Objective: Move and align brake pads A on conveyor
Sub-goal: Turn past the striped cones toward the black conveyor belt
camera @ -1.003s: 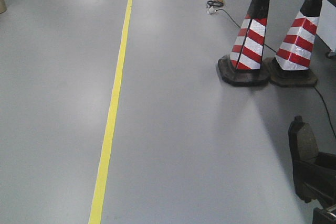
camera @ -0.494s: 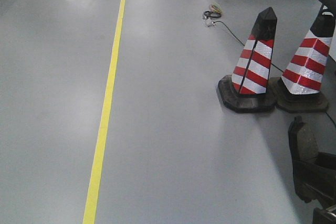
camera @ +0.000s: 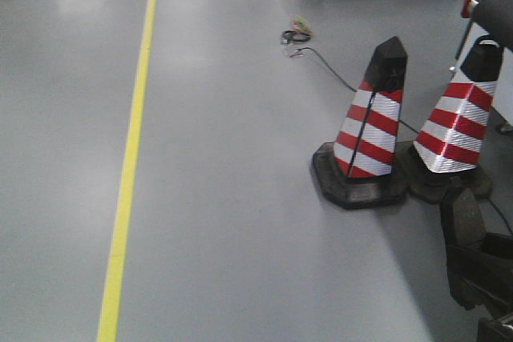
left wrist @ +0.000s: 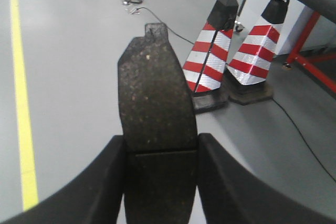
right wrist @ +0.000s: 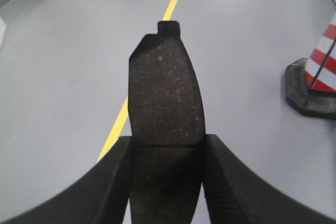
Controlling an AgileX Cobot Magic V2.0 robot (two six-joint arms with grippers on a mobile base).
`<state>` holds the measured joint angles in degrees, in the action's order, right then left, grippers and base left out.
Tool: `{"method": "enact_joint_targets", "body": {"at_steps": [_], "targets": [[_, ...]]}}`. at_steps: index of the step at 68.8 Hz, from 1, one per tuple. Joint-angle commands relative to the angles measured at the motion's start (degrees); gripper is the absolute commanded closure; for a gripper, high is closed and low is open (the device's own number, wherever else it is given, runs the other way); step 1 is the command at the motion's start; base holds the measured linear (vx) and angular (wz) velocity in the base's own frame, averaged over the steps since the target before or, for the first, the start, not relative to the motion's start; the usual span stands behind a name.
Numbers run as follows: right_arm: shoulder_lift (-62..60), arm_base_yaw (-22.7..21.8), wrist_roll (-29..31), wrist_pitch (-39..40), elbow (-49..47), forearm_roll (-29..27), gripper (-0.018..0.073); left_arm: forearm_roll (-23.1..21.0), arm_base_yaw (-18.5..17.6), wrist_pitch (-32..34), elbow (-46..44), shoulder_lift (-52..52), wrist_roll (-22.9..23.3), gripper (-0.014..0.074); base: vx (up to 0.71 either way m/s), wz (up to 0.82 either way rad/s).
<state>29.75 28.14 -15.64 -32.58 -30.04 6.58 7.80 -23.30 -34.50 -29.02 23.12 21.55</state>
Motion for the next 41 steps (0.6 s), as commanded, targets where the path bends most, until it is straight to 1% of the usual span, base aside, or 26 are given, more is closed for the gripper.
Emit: {"method": "enact_joint_targets", "body": {"at_steps": [1, 41], "targets": [[0.1, -0.1, 0.4, 5.1, -1.8, 0.7, 0.0569, 0.3, -0.2, 5.3, -1.7, 0.2, 0.0, 0.0451, 0.52, -0.38], [0.1, -0.1, 0.4, 5.1, -1.8, 0.7, 0.0569, 0.3, -0.2, 5.3, -1.7, 0.2, 0.0, 0.0451, 0.48, -0.40]]}}
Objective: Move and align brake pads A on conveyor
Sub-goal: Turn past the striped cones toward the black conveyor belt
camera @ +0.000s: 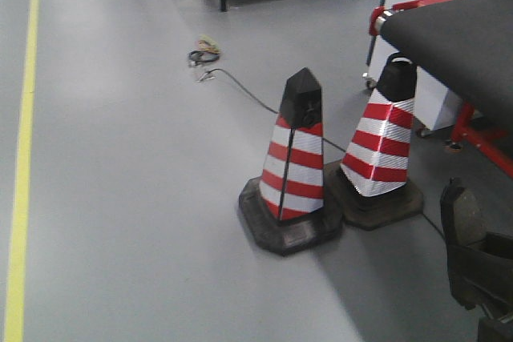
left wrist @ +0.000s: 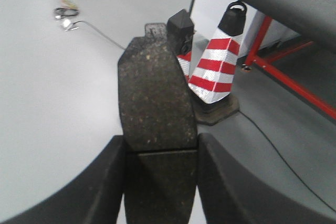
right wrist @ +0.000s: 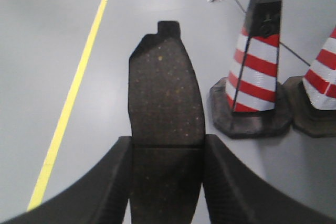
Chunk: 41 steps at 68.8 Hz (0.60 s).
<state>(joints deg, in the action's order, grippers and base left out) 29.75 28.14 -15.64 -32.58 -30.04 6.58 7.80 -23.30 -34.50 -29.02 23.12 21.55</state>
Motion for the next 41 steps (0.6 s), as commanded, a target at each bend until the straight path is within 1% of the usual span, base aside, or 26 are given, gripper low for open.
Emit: {"method": "enact_joint_targets", "body": {"at_steps": [1, 27, 41], "targets": [[0.1, -0.1, 0.4, 5.1, -1.8, 0.7, 0.0569, 0.3, -0.2, 5.3, -1.7, 0.2, 0.0, 0.0451, 0.48, -0.35], [0.1, -0.1, 0.4, 5.1, -1.8, 0.7, 0.0569, 0.3, -0.2, 5.3, -1.7, 0.2, 0.0, 0.0451, 0.49, -0.33], [0.1, -0.1, 0.4, 5.1, -1.8, 0.7, 0.0569, 0.3, -0.2, 5.3, -1.7, 0.2, 0.0, 0.0451, 0.49, -0.40]]}}
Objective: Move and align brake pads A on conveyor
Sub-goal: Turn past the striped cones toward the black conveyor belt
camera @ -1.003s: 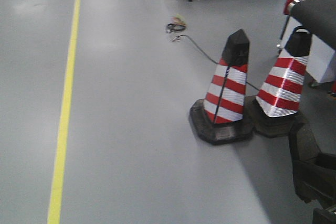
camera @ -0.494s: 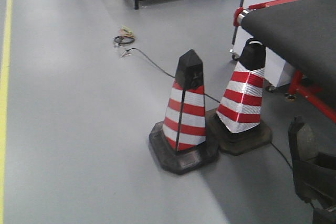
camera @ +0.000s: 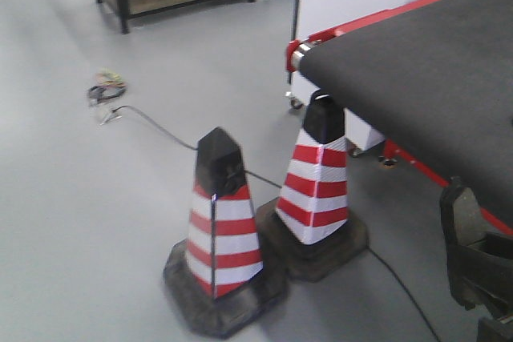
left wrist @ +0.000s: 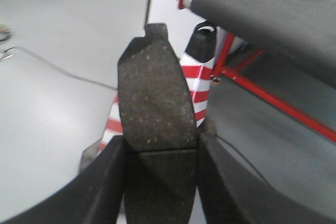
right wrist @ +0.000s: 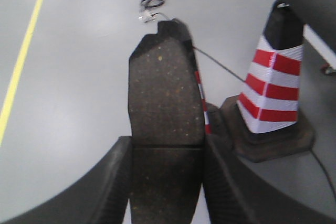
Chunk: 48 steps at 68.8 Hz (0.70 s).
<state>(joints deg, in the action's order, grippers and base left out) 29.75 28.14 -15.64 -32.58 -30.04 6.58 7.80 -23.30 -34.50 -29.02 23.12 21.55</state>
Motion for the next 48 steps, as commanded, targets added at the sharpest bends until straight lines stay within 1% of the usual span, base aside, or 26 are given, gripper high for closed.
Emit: {"method": "enact_joint_targets", "body": {"at_steps": [1, 26, 48], "targets": [[0.1, -0.1, 0.4, 5.1, -1.8, 0.7, 0.0569, 0.3, -0.2, 5.3, -1.7, 0.2, 0.0, 0.0451, 0.49, -0.46], [0.1, -0.1, 0.4, 5.1, -1.8, 0.7, 0.0569, 0.3, -0.2, 5.3, -1.7, 0.2, 0.0, 0.0451, 0.44, -0.53], [0.1, -0.1, 0.4, 5.1, -1.8, 0.7, 0.0569, 0.3, -0.2, 5.3, -1.7, 0.2, 0.0, 0.0451, 0.35, -0.60]]}}
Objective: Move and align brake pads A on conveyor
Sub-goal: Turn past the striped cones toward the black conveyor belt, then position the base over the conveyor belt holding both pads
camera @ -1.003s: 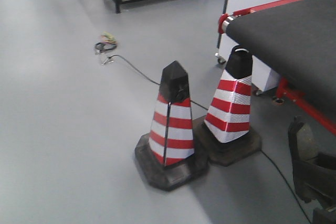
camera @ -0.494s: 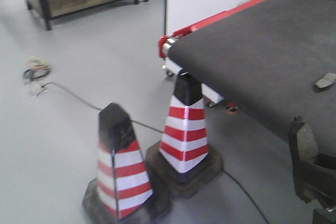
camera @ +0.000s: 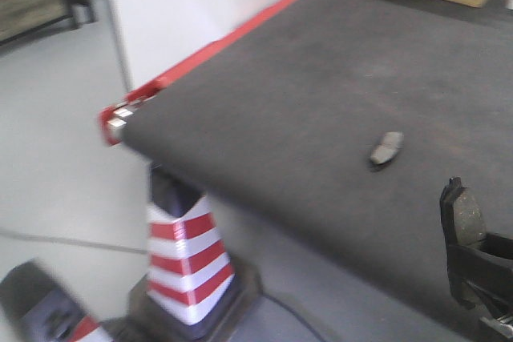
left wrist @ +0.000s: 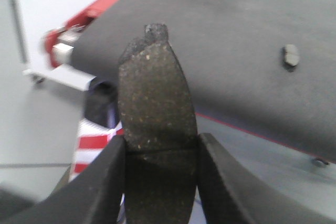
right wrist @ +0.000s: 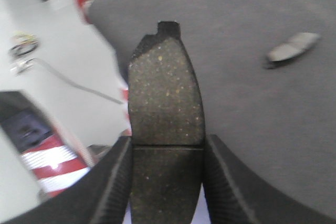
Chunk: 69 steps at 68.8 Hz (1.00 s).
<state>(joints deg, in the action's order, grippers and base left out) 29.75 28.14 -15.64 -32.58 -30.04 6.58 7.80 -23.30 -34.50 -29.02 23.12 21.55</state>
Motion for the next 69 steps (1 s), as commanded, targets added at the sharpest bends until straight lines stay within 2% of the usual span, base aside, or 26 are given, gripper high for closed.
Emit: {"method": "enact_joint_targets", "body": {"at_steps": [1, 32, 69], "targets": [[0.1, -0.1, 0.4, 5.1, -1.8, 0.7, 0.0569, 0.3, -0.2, 5.3, -1.7, 0.2, 0.0, 0.0451, 0.30, -0.64], [0.1, -0.1, 0.4, 5.1, -1.8, 0.7, 0.0569, 0.3, -0.2, 5.3, -1.7, 0.2, 0.0, 0.0451, 0.25, -0.62], [0.1, -0.1, 0.4, 5.1, -1.8, 0.7, 0.0569, 0.3, -0.2, 5.3, -1.7, 0.2, 0.0, 0.0451, 0.14, -0.45]]}}
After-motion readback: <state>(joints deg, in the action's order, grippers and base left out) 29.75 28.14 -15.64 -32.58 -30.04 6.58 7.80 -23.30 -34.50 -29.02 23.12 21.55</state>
